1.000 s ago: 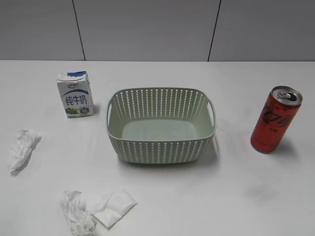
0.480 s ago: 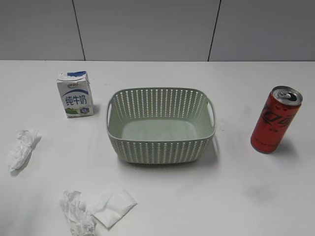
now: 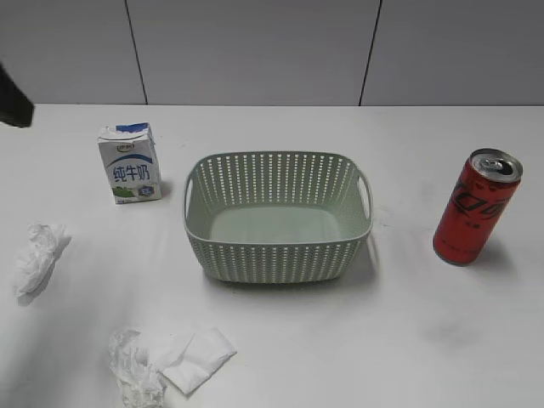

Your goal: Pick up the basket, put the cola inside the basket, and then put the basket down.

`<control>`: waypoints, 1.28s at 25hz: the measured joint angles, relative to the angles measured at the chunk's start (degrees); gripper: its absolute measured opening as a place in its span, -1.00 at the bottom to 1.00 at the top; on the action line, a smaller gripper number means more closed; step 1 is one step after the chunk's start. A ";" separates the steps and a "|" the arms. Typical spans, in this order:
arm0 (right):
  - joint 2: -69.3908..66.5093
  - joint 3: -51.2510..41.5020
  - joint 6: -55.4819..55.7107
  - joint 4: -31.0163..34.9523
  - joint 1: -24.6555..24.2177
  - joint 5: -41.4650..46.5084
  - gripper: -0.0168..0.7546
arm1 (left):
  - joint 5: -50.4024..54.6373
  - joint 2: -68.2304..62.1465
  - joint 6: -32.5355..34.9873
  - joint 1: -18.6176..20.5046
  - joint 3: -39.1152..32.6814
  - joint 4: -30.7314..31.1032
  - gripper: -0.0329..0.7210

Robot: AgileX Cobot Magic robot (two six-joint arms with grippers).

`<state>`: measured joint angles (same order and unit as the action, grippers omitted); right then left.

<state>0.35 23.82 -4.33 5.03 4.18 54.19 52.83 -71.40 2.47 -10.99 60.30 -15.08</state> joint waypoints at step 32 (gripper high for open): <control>0.00 0.00 0.00 0.00 0.00 0.00 0.58 | 1.42 -47.48 -24.73 -20.17 25.98 10.06 0.30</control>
<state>0.35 23.82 -4.33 5.03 4.18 54.19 54.25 -118.88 -22.26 -31.17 86.27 -5.01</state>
